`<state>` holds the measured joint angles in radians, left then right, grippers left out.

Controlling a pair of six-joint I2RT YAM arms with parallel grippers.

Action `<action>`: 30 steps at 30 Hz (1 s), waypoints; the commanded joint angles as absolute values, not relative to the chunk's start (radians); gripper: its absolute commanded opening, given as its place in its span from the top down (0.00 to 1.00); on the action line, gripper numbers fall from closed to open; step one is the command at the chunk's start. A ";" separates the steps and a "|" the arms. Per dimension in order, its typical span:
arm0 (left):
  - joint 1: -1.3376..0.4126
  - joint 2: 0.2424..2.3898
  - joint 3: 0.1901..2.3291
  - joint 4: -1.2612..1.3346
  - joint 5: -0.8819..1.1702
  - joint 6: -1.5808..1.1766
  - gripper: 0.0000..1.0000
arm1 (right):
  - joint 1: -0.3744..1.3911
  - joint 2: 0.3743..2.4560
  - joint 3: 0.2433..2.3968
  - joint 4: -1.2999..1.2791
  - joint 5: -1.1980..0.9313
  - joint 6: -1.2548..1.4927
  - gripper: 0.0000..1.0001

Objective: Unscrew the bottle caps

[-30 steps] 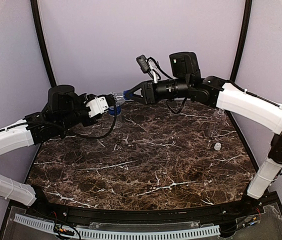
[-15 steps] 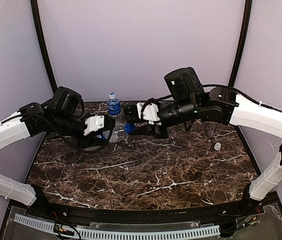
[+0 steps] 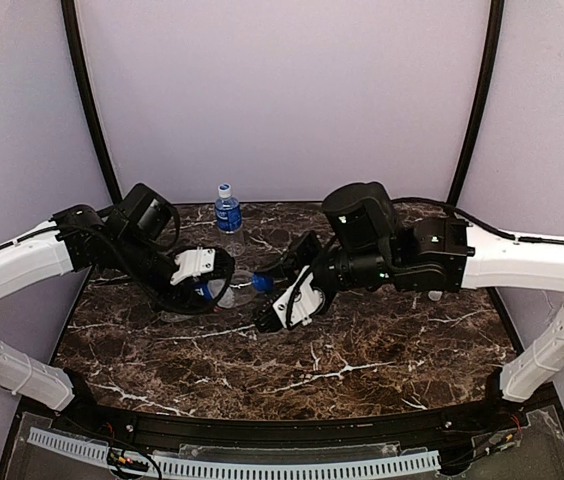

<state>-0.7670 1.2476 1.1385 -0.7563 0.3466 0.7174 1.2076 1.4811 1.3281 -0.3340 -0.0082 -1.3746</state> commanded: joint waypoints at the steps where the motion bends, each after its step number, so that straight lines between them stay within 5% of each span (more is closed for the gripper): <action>1: -0.788 1.204 1.179 -0.572 0.498 0.655 0.70 | 1.216 1.466 1.240 -0.154 0.036 -1.412 0.67; 8: -0.788 1.181 1.112 -0.470 0.310 0.680 0.70 | 1.185 1.336 1.177 0.020 0.010 -1.144 0.03; 15: -0.789 1.162 1.011 -0.159 0.006 0.757 0.70 | 1.029 1.276 1.212 0.103 -0.213 -0.501 0.01; 22: -0.799 1.170 0.922 0.138 -0.231 0.885 0.70 | 0.894 1.449 1.444 -0.073 -0.333 0.212 0.03; 30: -0.801 1.177 0.903 0.184 -0.313 0.952 0.70 | 0.887 1.503 1.511 -0.136 -0.335 0.417 0.15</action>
